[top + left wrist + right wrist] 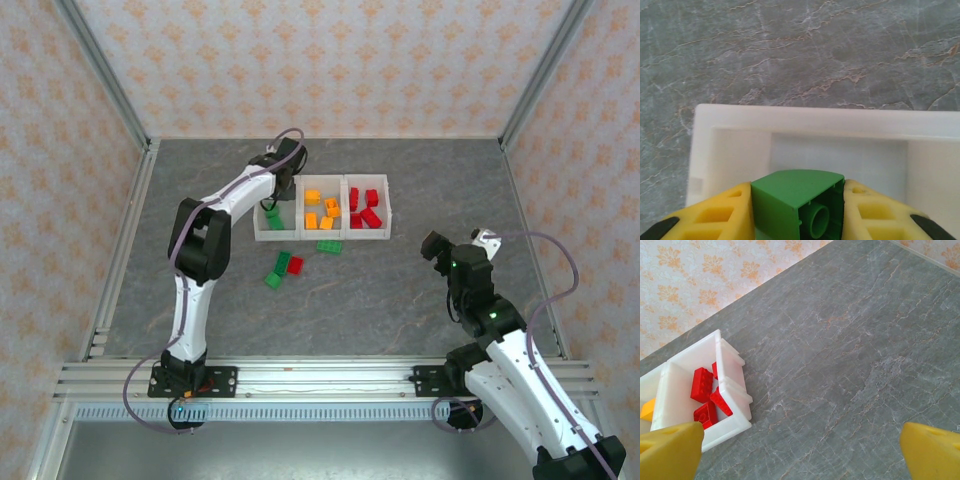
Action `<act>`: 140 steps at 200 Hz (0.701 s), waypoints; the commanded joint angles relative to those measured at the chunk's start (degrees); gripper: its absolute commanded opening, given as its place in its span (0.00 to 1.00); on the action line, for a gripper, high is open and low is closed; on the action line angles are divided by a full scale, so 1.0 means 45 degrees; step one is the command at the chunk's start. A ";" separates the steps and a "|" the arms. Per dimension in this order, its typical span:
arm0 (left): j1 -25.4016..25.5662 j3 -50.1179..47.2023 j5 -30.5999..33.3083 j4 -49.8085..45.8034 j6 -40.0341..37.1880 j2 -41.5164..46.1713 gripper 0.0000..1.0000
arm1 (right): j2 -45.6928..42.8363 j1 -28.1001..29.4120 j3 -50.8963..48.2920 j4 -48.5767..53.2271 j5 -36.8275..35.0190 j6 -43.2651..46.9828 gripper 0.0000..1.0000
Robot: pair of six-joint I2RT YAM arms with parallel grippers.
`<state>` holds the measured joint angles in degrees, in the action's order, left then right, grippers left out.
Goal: Sort the legos into containers by color
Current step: Place the lego in the container.
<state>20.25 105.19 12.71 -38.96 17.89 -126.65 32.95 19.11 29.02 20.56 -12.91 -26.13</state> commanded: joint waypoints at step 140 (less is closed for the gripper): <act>-0.0029 0.1021 -0.0123 -0.0209 0.0549 -0.0311 0.73 | -0.0037 0.0010 0.0032 -0.0071 -0.0459 0.0090 1.00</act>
<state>20.21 108.95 7.60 -37.69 21.08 -129.84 32.95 19.11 29.02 20.56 -13.13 -26.13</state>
